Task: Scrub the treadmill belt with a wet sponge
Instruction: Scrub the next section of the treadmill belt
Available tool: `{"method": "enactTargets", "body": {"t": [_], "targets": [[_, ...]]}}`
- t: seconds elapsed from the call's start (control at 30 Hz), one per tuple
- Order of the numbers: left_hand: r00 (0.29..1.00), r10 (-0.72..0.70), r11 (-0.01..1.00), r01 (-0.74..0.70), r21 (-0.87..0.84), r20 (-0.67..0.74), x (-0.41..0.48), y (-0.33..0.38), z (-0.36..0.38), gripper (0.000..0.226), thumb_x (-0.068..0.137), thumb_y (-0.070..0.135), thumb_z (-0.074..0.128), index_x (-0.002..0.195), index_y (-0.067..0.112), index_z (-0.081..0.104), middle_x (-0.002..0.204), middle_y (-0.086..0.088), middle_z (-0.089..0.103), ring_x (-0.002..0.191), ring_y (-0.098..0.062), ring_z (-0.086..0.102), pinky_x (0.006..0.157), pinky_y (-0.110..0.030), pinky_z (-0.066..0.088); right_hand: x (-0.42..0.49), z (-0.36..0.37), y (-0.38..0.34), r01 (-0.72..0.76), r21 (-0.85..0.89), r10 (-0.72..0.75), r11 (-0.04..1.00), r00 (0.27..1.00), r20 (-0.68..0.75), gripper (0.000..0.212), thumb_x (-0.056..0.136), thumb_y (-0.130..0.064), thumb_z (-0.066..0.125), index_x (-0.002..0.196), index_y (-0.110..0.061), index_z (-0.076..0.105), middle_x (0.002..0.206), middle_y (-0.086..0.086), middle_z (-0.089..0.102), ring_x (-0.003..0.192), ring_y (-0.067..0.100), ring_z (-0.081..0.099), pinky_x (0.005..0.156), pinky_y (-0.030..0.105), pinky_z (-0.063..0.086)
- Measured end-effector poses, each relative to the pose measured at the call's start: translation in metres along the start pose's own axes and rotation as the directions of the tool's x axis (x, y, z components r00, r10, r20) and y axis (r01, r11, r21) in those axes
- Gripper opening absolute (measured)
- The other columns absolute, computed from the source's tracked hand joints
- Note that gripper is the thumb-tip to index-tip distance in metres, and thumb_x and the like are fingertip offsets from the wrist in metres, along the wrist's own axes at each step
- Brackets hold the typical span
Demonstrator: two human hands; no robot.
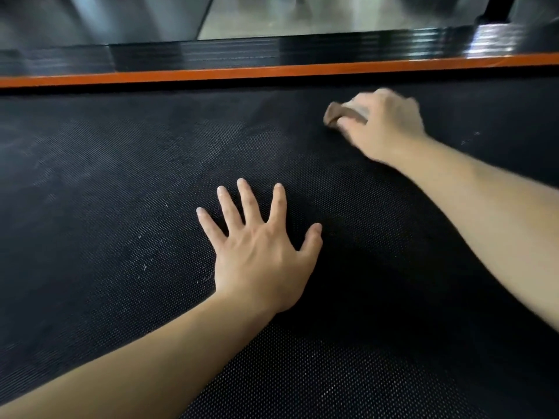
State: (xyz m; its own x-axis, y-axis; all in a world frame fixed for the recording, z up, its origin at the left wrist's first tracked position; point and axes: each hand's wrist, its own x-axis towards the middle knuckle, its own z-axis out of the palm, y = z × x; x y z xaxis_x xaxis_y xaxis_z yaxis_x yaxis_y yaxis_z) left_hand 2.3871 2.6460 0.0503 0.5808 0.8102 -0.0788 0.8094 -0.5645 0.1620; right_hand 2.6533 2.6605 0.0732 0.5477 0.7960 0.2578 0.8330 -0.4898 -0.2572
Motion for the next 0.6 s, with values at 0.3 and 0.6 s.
{"method": "enactTargets", "body": {"t": [0.3,0.6], "targets": [[1.0,-0.008,1.0,0.008,0.013,0.005,0.0,0.001,-0.001,0.087,0.087,0.081,0.008,0.161,0.036,-0.004,0.169,-0.016,-0.015,0.153,-0.04,-0.024,0.119,-0.067,-0.013,0.027,0.017,-0.013,0.043,0.031,-0.043,0.999,0.999,-0.003,0.036,0.096,-0.048,0.055,0.118,-0.024,0.068,0.114,0.012,0.065,0.103,0.036,0.061,0.09,0.046,0.045],[1.0,-0.002,1.0,0.002,0.001,-0.005,-0.001,0.001,0.0,0.085,0.091,0.08,0.014,0.162,0.035,-0.002,0.17,-0.017,-0.014,0.153,-0.04,-0.024,0.119,-0.067,-0.013,0.049,0.022,-0.026,-0.101,0.024,0.102,0.995,0.995,-0.023,0.034,0.096,-0.049,0.055,0.117,-0.025,0.068,0.119,0.009,0.065,0.112,0.035,0.06,0.093,0.044,0.042]]}}
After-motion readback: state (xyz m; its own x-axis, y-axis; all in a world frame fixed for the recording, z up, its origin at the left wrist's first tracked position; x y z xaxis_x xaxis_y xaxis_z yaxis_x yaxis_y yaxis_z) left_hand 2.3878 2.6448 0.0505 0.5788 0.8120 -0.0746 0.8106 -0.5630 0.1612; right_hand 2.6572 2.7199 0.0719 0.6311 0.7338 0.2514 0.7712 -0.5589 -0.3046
